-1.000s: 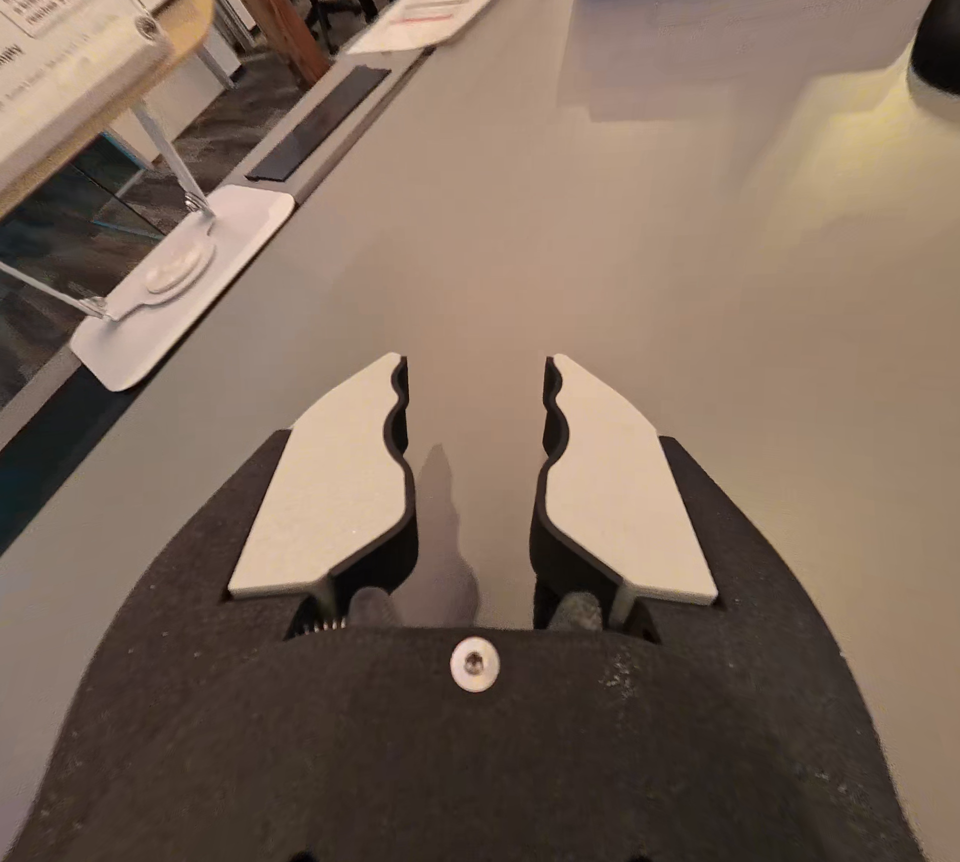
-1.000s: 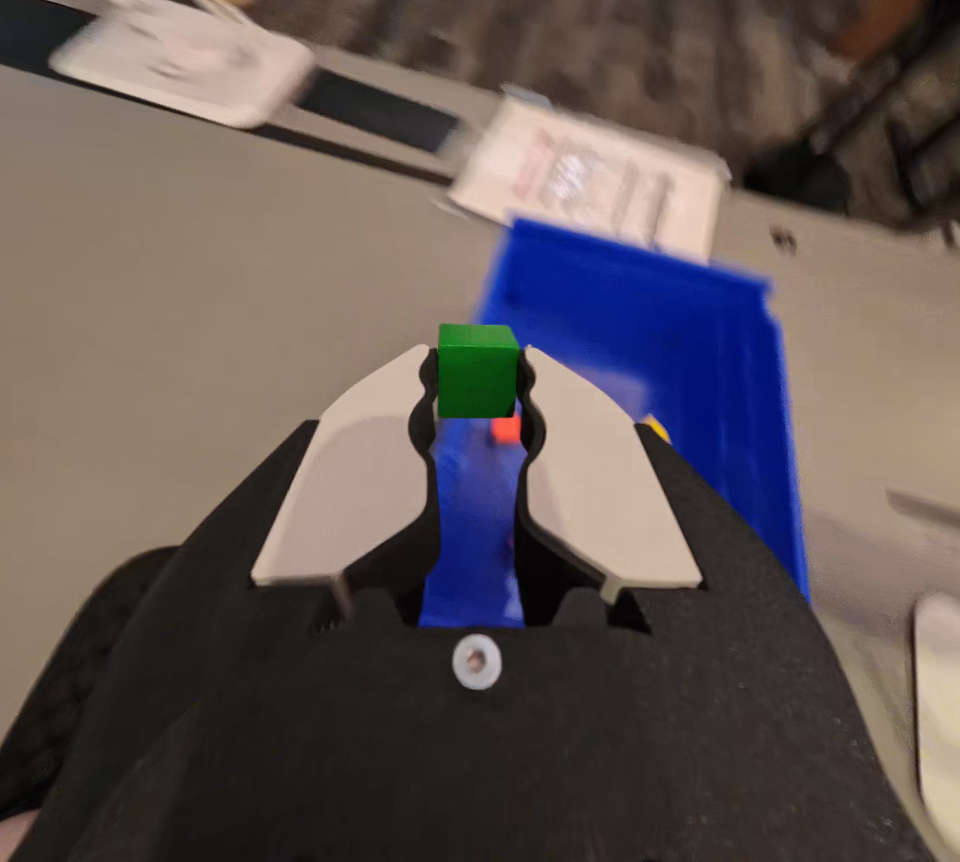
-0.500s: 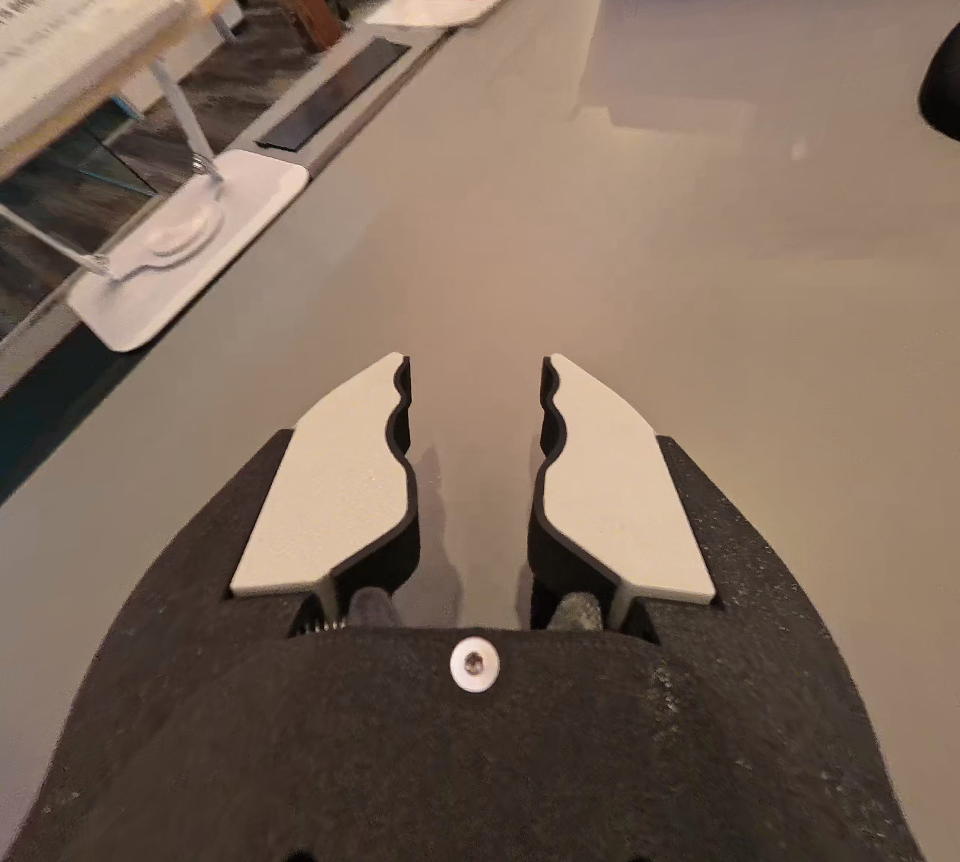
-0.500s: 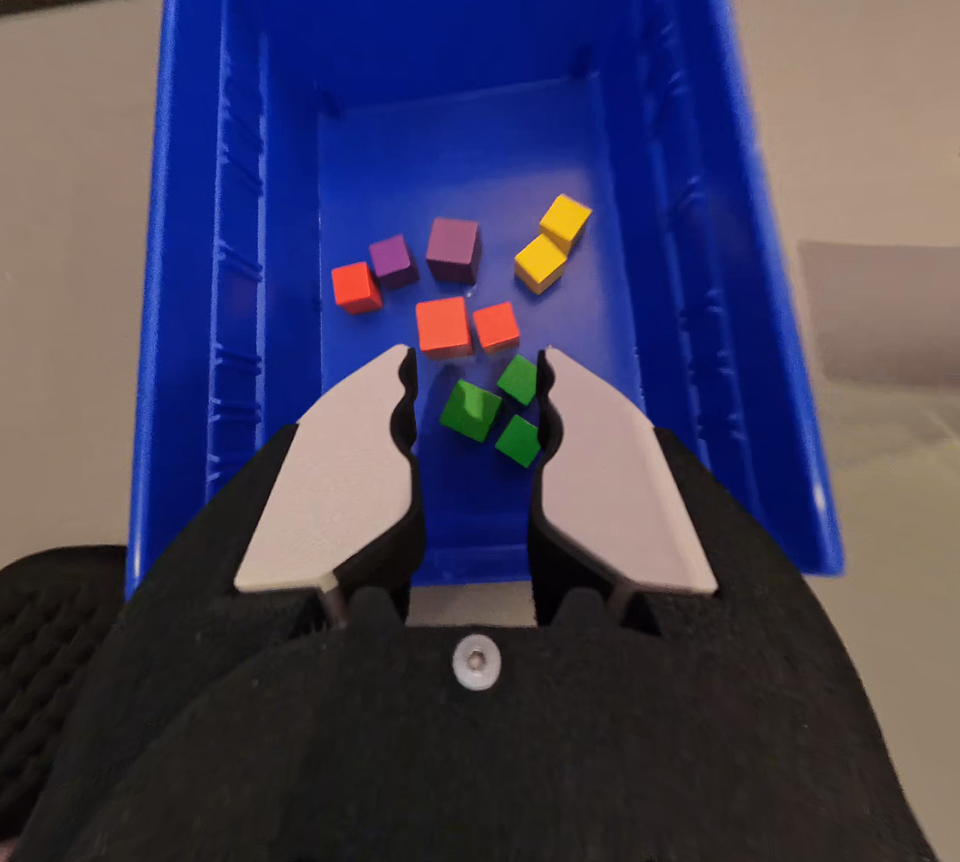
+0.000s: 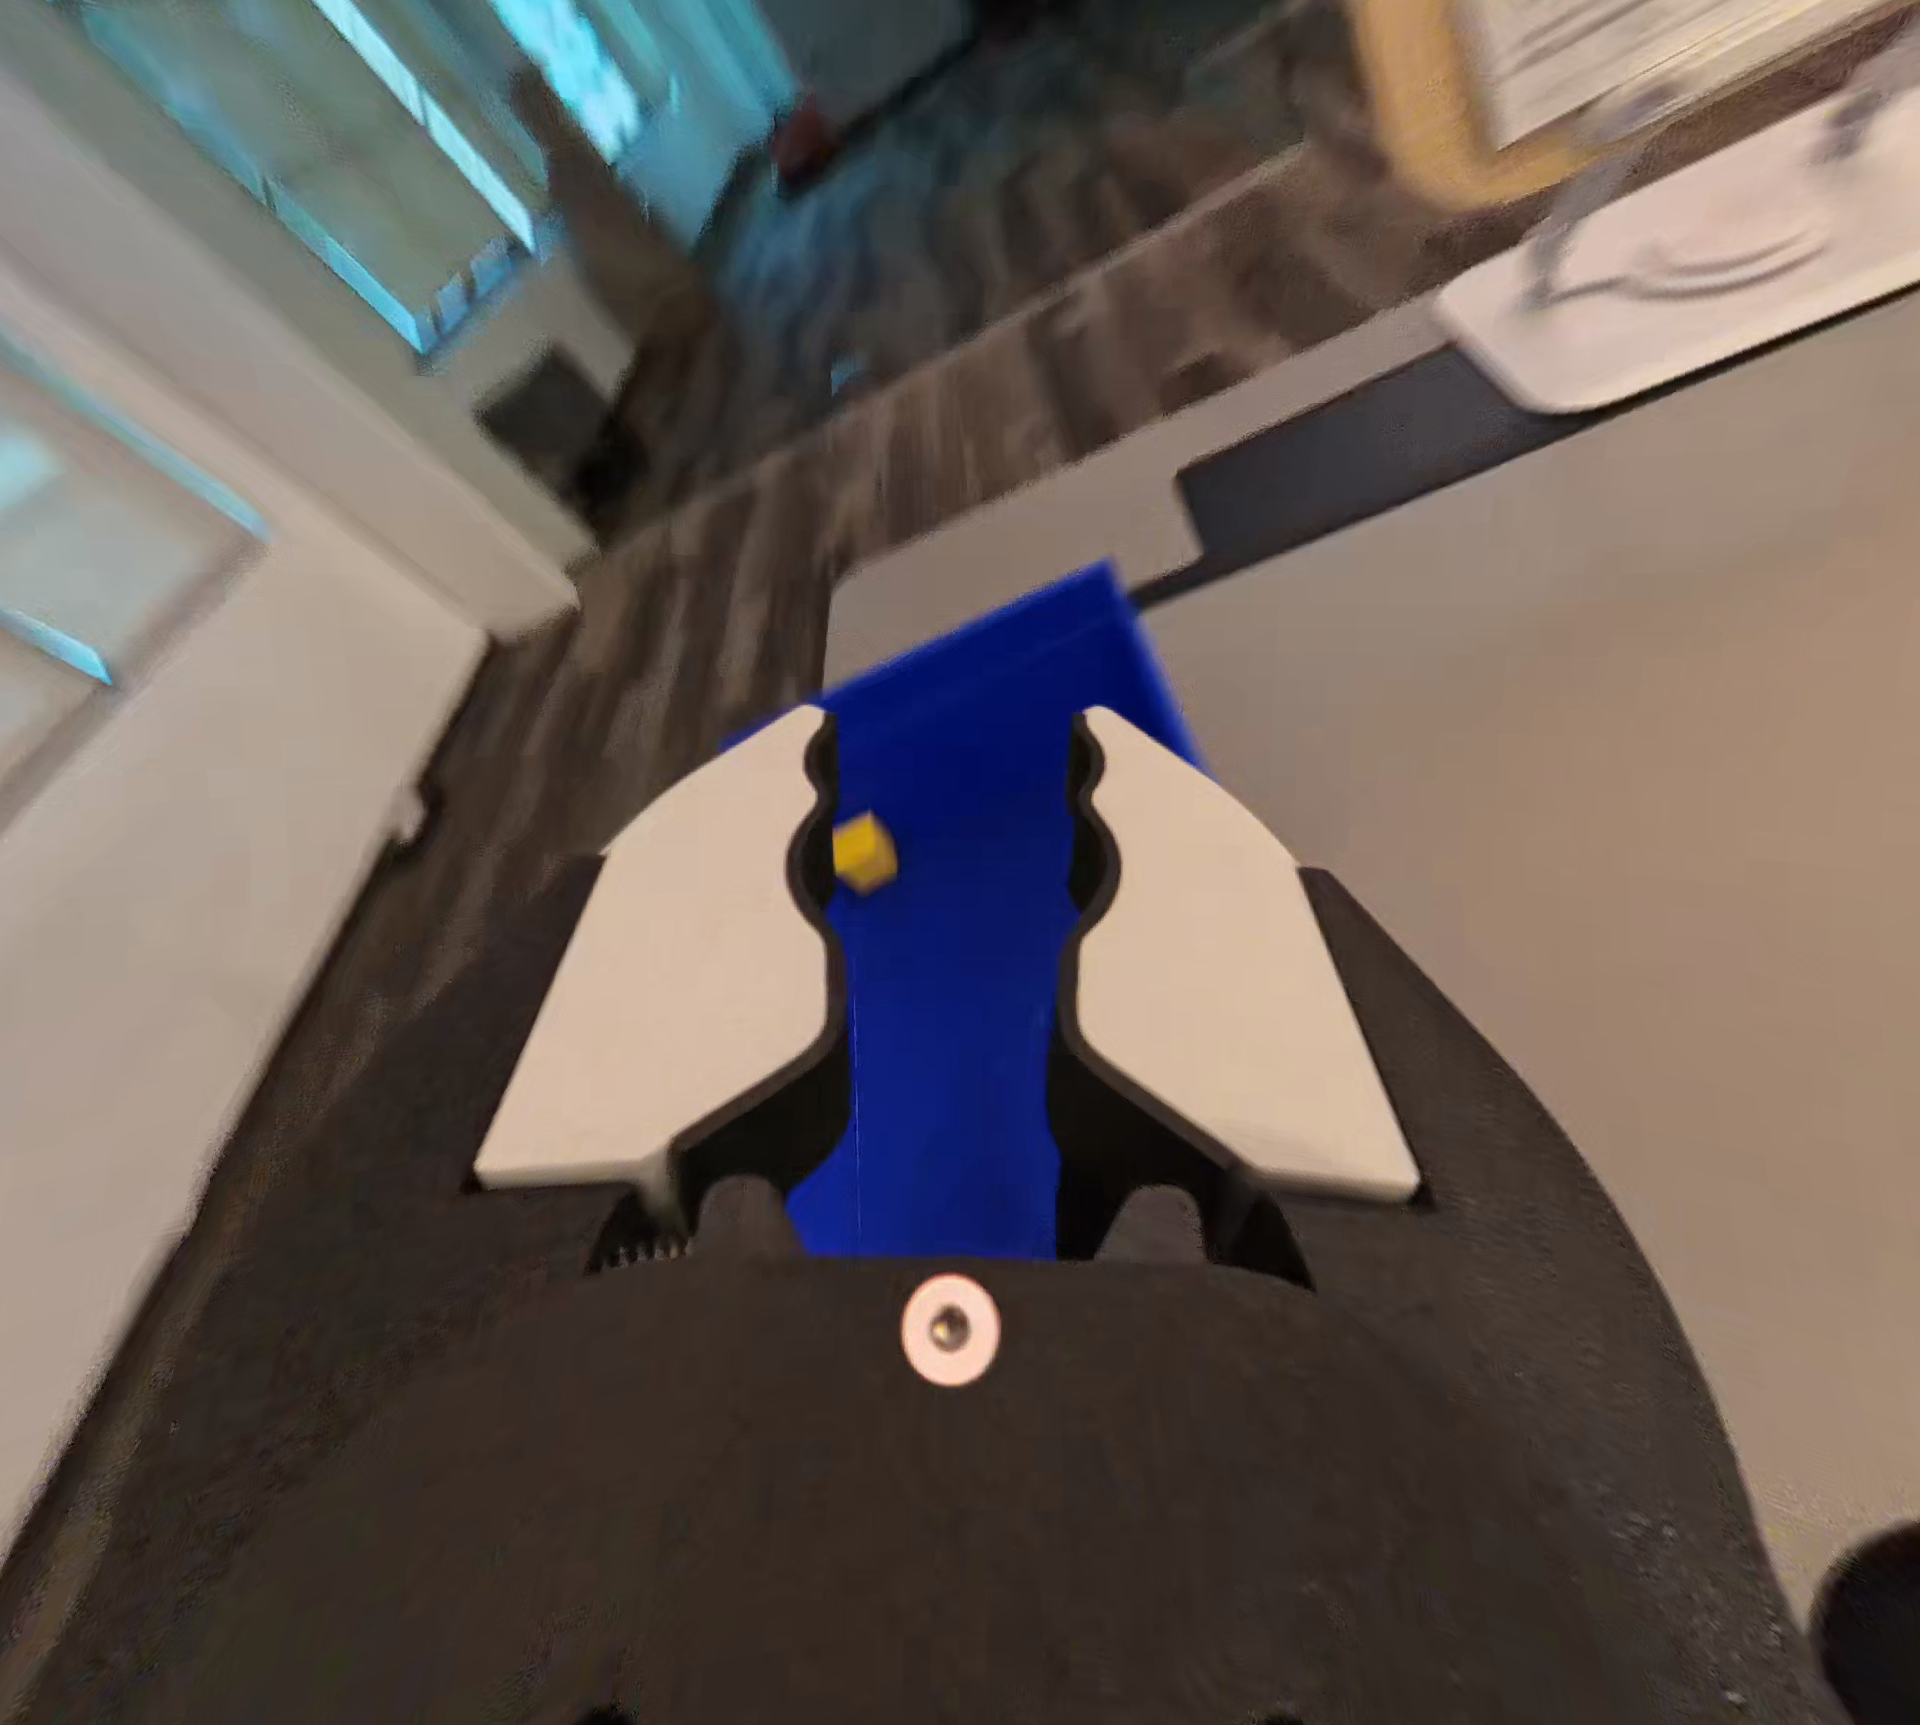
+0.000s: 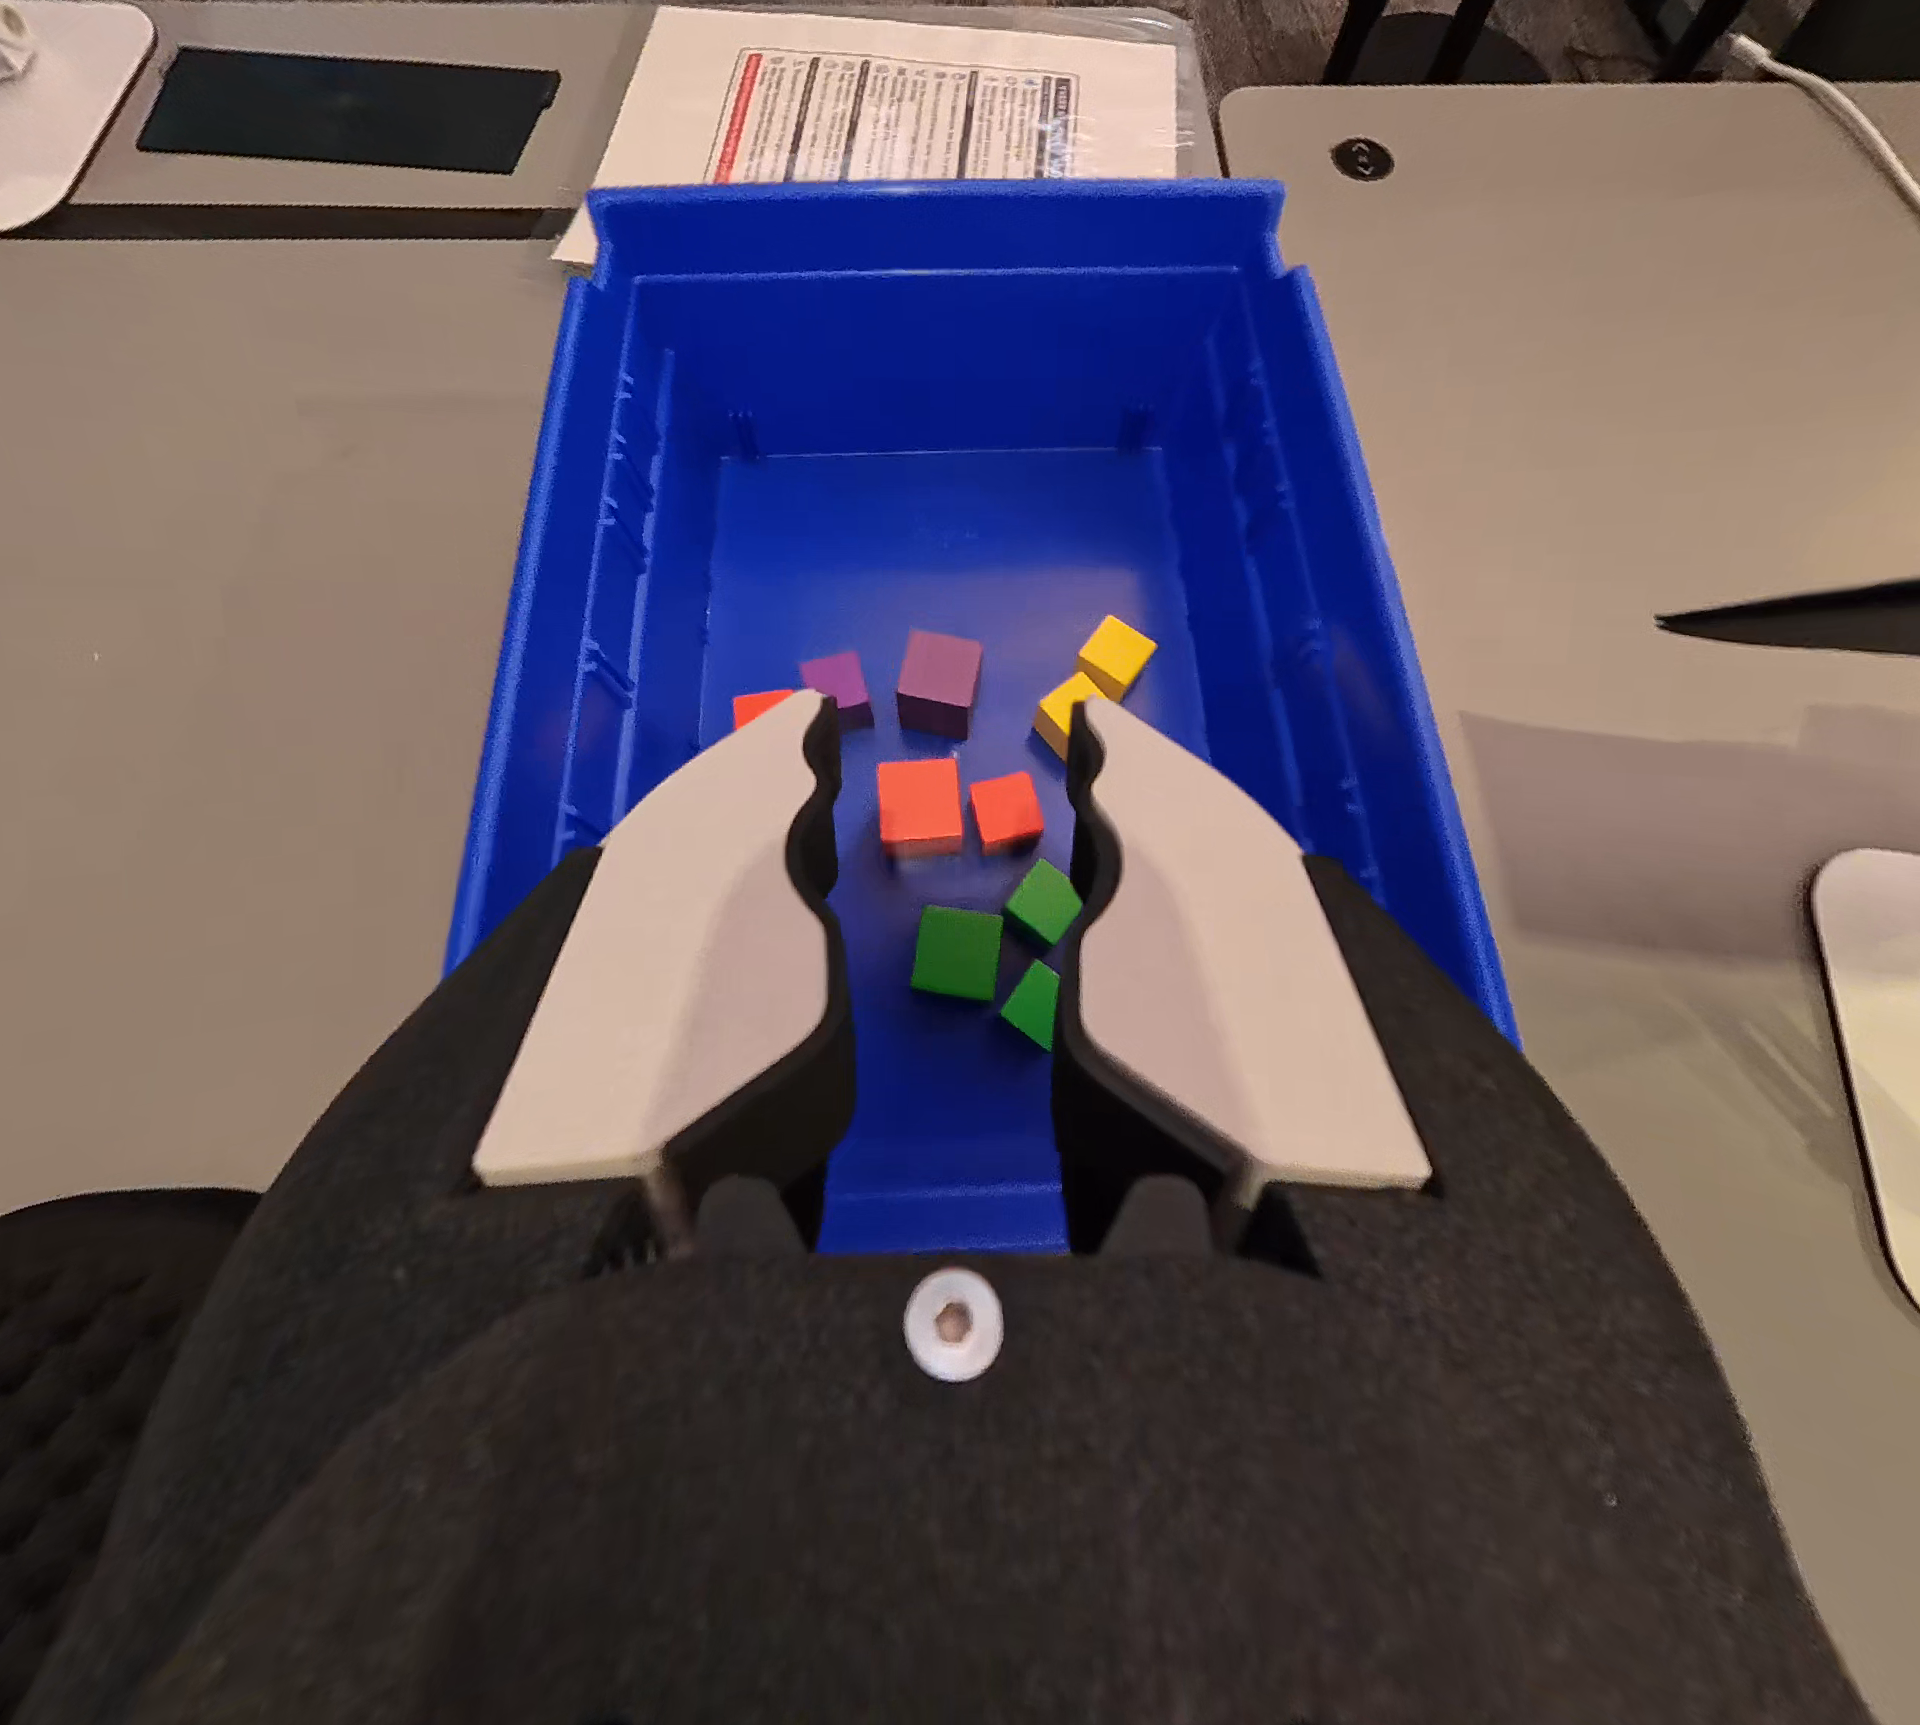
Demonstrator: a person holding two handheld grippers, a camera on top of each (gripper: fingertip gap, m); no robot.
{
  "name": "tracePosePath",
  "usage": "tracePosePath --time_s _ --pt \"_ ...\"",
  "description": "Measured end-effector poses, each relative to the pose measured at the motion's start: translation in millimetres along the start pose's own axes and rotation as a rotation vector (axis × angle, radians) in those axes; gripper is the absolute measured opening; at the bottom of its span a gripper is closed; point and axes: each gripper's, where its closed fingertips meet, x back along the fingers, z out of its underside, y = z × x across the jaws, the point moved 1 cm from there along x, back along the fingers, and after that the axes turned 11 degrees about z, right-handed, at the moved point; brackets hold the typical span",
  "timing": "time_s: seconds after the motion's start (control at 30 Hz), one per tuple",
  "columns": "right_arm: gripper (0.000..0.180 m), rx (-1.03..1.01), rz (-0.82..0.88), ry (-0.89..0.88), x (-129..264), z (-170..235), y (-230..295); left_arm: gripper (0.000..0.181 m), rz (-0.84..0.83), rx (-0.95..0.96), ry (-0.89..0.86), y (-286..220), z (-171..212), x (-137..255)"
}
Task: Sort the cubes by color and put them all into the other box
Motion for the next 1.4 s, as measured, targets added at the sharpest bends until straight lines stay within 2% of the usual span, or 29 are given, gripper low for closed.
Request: tracePosePath --time_s 0.1,0.17,0.23,0.4,0.47,0.7,0.93,1.17,1.4 --pt "0.041 0.065 0.0 0.01 -2.9 -6.3 14.6 0.046 0.143 0.227 0.187 24.2 47.3 -32.5" --pt "0.042 0.105 -0.005 0.008 -4.4 -10.5 24.0 0.045 0.193 0.232 0.306 35.4 74.6 -56.0" --pt "0.041 0.136 -0.015 0.009 -5.9 -13.1 32.5 0.039 0.223 0.092 0.399 44.5 95.5 -76.8" --pt "0.042 0.195 -0.044 -0.003 -6.9 -19.8 48.1 0.038 0.284 -0.476 0.583 49.5 135.2 -111.8" --pt "0.042 0.193 -0.057 -0.027 -5.3 -25.5 52.4 0.037 0.296 -0.576 0.654 54.5 146.9 -125.1" --pt "0.041 0.181 -0.111 -0.107 4.1 -42.6 63.9 0.042 0.369 -0.736 0.809 76.7 168.0 -162.2" --pt "0.04 0.219 -0.1 -0.047 -6.2 -38.5 68.6 0.041 0.421 -0.864 0.875 84.7 181.1 -183.0" --pt "0.04 0.331 -0.107 0.029 -19.0 -30.5 87.6 0.042 0.43 -0.92 0.89 89.5 184.1 -196.4" --pt "0.04 0.363 -0.127 0.024 -19.6 -33.5 98.6 0.039 0.433 -0.932 0.947 91.7 188.7 -199.3"
